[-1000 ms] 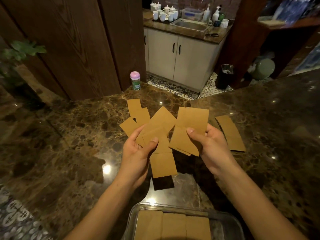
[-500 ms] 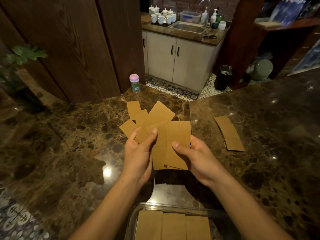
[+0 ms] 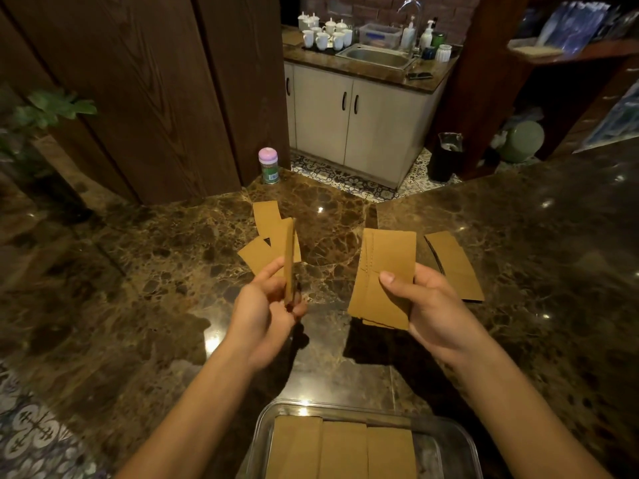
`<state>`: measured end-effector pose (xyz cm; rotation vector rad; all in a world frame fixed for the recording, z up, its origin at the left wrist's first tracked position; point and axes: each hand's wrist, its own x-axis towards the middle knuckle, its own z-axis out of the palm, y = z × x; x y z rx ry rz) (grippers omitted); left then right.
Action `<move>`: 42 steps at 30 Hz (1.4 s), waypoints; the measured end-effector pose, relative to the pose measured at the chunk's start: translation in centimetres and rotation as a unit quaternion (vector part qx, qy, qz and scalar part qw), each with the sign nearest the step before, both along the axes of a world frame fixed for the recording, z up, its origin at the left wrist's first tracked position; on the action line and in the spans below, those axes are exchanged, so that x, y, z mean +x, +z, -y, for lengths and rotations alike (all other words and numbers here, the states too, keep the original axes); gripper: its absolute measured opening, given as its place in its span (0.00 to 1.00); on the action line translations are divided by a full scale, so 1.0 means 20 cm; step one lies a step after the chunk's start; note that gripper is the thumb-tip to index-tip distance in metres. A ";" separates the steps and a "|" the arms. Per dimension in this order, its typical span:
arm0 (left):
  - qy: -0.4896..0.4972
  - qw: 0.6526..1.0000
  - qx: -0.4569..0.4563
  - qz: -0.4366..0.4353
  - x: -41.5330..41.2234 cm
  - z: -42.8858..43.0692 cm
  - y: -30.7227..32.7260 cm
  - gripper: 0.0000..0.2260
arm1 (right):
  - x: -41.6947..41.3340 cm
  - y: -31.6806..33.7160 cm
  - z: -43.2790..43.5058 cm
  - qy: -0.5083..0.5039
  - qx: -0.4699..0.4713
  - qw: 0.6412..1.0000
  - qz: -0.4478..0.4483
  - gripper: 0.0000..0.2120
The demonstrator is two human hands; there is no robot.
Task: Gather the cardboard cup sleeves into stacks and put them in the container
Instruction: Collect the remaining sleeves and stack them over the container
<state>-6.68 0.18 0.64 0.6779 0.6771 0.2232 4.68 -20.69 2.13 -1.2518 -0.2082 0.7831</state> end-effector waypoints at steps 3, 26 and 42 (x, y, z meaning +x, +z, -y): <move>-0.109 0.989 -0.082 0.063 -0.03 0.01 0.04 0.27 | -0.02 0.01 -0.03 -0.003 0.000 1.000 -0.004 0.22; -0.208 0.961 0.174 0.056 -0.02 0.16 0.14 0.19 | -0.19 0.09 -0.20 0.060 -0.235 0.913 0.328 0.42; -0.182 0.977 0.051 0.096 -0.04 0.14 0.10 0.17 | -0.20 0.08 -0.21 0.209 -0.233 0.755 0.576 0.40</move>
